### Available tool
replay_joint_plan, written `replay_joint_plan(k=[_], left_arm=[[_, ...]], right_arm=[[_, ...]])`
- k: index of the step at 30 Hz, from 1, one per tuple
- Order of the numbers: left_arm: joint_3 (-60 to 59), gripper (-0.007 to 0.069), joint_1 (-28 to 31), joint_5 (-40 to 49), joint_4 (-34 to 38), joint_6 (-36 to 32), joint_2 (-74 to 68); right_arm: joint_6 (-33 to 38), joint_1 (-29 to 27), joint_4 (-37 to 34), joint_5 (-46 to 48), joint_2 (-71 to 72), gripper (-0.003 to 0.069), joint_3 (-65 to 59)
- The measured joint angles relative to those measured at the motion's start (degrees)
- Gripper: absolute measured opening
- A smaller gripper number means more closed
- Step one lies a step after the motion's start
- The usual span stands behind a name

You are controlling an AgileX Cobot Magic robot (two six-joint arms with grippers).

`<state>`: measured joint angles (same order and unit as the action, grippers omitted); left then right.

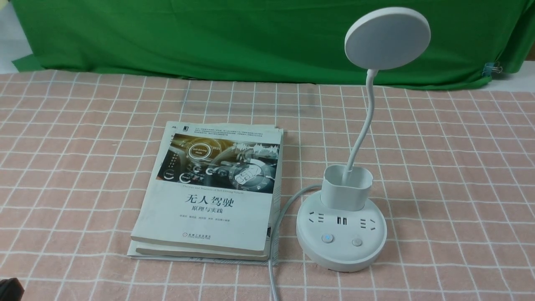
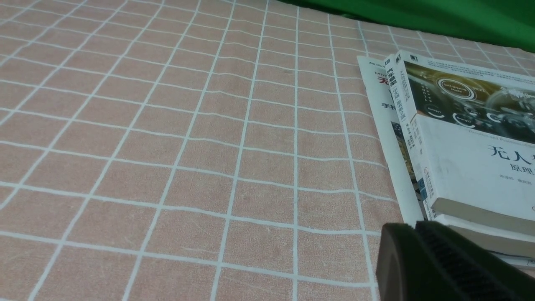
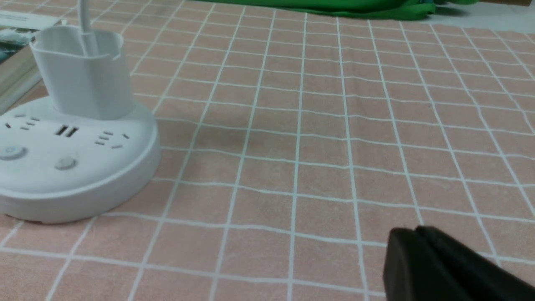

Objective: Turn off the table lamp on the pink coffee tablecloth by hand.

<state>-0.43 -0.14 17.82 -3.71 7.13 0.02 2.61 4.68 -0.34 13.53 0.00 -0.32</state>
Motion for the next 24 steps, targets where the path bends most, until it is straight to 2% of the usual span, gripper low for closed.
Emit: replay_joint_plan(k=[24], left_arm=[[0.0,0.0006,0.0,0.0,0.0,0.0,0.0]], right_arm=[[0.0,-0.1,0.3,0.0,0.0,0.01,0.0]])
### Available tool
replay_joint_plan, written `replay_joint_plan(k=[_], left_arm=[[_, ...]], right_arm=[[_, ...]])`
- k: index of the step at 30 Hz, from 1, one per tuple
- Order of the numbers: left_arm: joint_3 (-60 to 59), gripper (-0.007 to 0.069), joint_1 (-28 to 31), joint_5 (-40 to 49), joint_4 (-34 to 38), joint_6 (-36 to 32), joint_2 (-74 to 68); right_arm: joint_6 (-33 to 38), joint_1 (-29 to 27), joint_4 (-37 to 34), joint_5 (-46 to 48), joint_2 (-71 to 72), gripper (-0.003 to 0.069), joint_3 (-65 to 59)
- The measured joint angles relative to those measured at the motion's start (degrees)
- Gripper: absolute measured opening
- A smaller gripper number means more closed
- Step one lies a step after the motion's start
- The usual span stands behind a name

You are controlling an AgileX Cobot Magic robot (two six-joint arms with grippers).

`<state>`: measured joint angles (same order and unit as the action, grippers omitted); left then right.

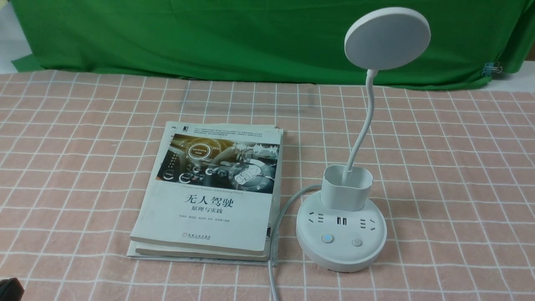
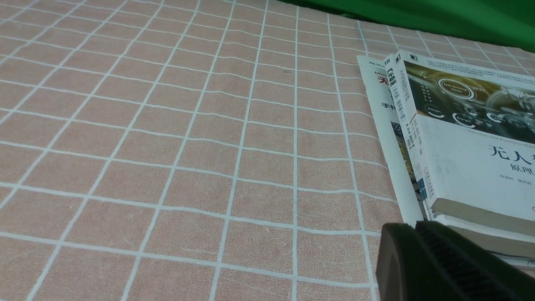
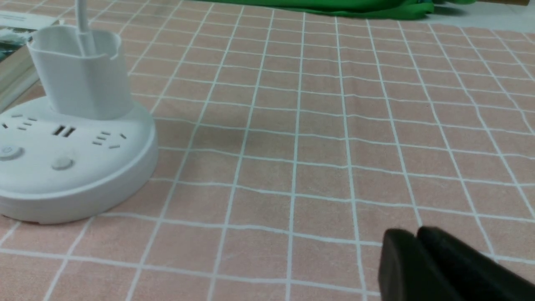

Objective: Turn off the table lamp on the pink coffee tablecloth by hand.

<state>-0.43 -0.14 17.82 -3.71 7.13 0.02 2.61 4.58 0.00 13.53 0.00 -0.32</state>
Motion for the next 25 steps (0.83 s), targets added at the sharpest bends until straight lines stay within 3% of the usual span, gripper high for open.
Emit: replay_joint_plan(k=[25], left_arm=[[0.0,0.0006,0.0,0.0,-0.1,0.0,0.0]], right_arm=[[0.0,0.0,0.0,0.0,0.0,0.0156,0.0]])
